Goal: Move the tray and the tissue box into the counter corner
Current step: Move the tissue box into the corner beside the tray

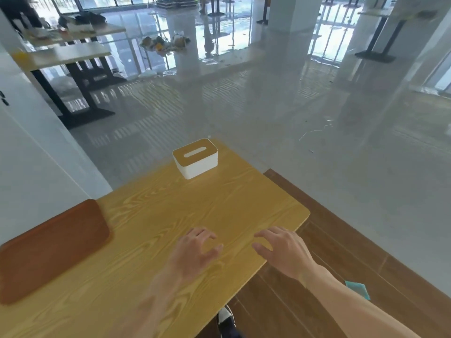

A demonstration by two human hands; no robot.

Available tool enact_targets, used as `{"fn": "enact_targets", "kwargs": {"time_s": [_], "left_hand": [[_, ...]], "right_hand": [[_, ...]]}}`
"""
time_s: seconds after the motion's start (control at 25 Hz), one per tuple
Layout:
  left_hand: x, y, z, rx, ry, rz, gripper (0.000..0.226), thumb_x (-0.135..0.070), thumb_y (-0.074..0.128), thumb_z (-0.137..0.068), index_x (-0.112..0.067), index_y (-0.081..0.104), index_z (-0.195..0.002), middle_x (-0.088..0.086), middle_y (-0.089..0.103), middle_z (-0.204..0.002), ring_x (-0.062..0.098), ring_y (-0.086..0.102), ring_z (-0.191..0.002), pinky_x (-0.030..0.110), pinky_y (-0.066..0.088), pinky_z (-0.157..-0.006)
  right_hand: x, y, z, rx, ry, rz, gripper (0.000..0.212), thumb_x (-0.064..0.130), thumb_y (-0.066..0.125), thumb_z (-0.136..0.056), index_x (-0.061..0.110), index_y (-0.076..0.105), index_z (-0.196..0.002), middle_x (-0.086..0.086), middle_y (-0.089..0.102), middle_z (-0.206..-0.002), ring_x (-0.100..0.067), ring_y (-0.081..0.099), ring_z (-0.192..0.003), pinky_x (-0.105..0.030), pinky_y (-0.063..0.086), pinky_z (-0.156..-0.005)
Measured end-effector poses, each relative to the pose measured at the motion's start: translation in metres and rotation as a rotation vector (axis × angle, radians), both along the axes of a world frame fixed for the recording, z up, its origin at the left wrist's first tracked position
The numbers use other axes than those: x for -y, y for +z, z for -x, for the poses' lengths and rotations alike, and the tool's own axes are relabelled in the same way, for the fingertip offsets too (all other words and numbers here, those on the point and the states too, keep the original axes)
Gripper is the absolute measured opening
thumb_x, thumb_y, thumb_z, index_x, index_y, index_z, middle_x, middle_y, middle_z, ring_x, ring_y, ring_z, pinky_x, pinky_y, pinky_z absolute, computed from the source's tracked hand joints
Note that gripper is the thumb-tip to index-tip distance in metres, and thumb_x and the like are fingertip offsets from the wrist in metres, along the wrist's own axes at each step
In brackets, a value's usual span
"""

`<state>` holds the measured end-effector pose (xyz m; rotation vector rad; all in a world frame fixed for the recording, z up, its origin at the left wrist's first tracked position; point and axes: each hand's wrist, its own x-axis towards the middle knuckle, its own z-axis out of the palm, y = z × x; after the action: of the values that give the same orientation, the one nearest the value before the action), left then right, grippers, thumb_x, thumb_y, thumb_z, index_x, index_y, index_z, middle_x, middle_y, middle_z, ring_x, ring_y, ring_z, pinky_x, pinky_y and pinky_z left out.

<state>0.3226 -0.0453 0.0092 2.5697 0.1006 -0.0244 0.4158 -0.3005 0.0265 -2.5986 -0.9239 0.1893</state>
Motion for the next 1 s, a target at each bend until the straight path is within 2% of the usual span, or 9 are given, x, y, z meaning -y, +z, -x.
{"fn": "enact_targets", "kwargs": {"time_s": [0.12,0.32,0.6,0.84,1.0], "left_hand": [[-0.018,-0.003,-0.035,0.042,0.061,0.024,0.037,-0.049,0.058,-0.094,-0.021,0.066,-0.117,-0.007,0.063,-0.12,0.012,0.055,-0.114,0.03,0.043,-0.093],[-0.051,-0.006,-0.08,0.03,0.13,0.005,0.038,-0.046,0.059,-0.095,-0.017,0.067,-0.119,-0.002,0.064,-0.123,0.015,0.052,-0.119,0.031,0.041,-0.097],[-0.087,-0.021,-0.121,-0.031,0.268,0.033,0.039,-0.051,0.058,-0.093,-0.02,0.068,-0.114,-0.004,0.064,-0.121,0.013,0.054,-0.116,0.031,0.039,-0.097],[-0.122,-0.03,-0.16,-0.18,0.407,-0.054,0.048,-0.059,0.053,-0.091,-0.024,0.064,-0.121,-0.001,0.059,-0.132,0.018,0.05,-0.126,0.038,0.04,-0.104],[-0.15,-0.035,-0.195,-0.316,0.469,-0.099,0.055,-0.064,0.053,-0.089,-0.028,0.058,-0.129,-0.001,0.054,-0.139,0.019,0.049,-0.127,0.041,0.041,-0.105]], "right_hand": [[-0.027,0.001,-0.046,-0.02,0.05,0.013,0.04,0.057,0.047,-0.096,0.031,0.065,-0.121,0.01,0.069,-0.117,-0.015,0.063,-0.107,-0.036,0.048,-0.091],[-0.067,-0.004,-0.101,-0.042,0.117,0.028,0.04,0.057,0.048,-0.096,0.031,0.065,-0.121,0.011,0.069,-0.116,-0.013,0.062,-0.107,-0.033,0.047,-0.09],[-0.112,-0.023,-0.181,-0.095,0.186,0.077,0.04,0.059,0.048,-0.095,0.033,0.064,-0.122,0.011,0.068,-0.12,-0.012,0.062,-0.108,-0.032,0.047,-0.089],[-0.155,-0.043,-0.264,-0.139,0.289,0.127,0.041,0.057,0.051,-0.094,0.032,0.063,-0.124,0.01,0.067,-0.126,-0.016,0.063,-0.109,-0.033,0.046,-0.089],[-0.183,-0.055,-0.329,-0.142,0.343,0.18,0.045,0.059,0.053,-0.092,0.032,0.059,-0.128,0.008,0.066,-0.126,-0.016,0.063,-0.108,-0.029,0.044,-0.08]]}}
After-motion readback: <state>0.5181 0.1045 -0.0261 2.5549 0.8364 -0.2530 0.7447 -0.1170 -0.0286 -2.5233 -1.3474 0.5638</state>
